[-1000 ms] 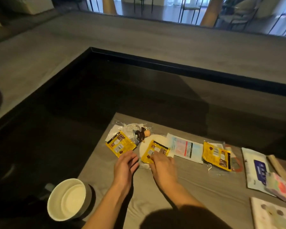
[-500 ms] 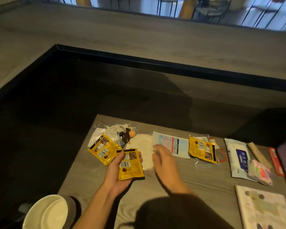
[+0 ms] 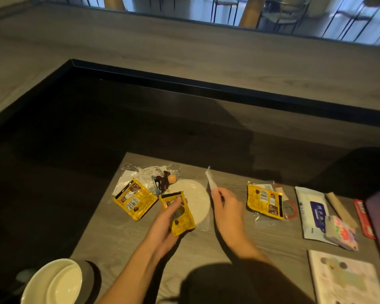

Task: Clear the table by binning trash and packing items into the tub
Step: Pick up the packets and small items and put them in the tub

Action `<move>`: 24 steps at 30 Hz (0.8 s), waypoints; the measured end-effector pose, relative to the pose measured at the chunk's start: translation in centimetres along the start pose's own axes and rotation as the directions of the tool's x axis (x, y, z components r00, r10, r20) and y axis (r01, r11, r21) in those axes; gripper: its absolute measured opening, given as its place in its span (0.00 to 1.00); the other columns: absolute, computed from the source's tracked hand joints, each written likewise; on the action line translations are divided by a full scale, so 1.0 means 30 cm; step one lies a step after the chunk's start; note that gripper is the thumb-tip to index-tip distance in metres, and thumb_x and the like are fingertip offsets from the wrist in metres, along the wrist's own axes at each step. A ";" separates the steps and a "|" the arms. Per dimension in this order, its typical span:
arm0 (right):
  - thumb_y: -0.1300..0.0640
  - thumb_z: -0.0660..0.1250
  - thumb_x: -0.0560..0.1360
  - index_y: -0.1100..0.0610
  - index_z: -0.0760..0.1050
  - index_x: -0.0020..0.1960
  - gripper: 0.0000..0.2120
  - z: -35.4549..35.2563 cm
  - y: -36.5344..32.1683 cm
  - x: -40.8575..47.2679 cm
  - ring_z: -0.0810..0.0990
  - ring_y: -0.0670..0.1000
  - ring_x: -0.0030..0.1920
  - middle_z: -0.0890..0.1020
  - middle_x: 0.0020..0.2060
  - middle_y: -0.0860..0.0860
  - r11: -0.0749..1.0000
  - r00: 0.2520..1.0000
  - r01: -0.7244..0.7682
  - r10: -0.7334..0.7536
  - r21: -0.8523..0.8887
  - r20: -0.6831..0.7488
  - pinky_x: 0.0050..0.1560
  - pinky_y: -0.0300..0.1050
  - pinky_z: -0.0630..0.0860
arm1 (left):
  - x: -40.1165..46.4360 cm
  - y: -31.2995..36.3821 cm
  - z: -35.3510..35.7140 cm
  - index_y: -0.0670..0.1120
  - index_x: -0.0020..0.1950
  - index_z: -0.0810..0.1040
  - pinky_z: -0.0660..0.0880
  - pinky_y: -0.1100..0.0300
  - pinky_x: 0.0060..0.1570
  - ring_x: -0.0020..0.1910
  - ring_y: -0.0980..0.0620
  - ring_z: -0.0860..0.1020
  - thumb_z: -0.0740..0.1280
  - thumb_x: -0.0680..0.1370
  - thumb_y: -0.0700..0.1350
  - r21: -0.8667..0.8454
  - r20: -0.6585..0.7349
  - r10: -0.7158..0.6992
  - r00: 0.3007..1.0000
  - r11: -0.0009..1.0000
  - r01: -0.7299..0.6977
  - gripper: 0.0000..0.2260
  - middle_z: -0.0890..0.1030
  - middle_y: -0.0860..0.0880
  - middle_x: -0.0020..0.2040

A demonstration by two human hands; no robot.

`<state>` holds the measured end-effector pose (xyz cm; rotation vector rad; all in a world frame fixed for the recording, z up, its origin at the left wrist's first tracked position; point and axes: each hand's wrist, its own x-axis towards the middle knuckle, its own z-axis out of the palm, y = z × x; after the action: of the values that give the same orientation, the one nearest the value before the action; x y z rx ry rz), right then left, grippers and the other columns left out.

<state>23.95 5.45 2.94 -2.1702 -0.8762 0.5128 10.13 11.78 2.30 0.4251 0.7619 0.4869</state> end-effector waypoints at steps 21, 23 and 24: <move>0.52 0.58 0.79 0.51 0.64 0.70 0.20 -0.246 0.267 0.084 0.68 0.56 0.69 0.71 0.69 0.53 0.862 0.995 -0.065 0.092 -0.503 0.028 0.67 0.59 0.68 | 0.072 -0.171 0.192 0.43 0.67 0.70 0.67 0.37 0.65 0.63 0.36 0.75 0.58 0.80 0.41 0.012 -0.099 -0.156 0.983 0.987 0.158 0.16 0.76 0.36 0.64; 0.51 0.58 0.79 0.50 0.70 0.65 0.15 -0.252 0.233 0.056 0.77 0.55 0.60 0.79 0.58 0.53 0.942 0.996 -0.089 0.081 -0.324 -0.038 0.60 0.57 0.74 | 0.079 -0.198 0.202 0.43 0.68 0.70 0.67 0.37 0.65 0.63 0.36 0.75 0.59 0.79 0.41 0.038 -0.111 -0.150 0.982 0.987 0.155 0.16 0.76 0.36 0.63; 0.48 0.56 0.79 0.49 0.71 0.62 0.14 -0.253 0.210 0.034 0.79 0.53 0.55 0.81 0.53 0.51 0.974 0.995 -0.104 0.102 -0.201 -0.023 0.56 0.56 0.77 | 0.079 -0.211 0.213 0.44 0.67 0.70 0.68 0.37 0.64 0.62 0.36 0.75 0.59 0.79 0.41 0.039 -0.113 -0.147 0.983 0.988 0.152 0.16 0.76 0.36 0.63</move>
<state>31.79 -0.62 3.10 -2.4113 -0.8431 0.4771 17.98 6.80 1.81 0.3840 0.9065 0.3537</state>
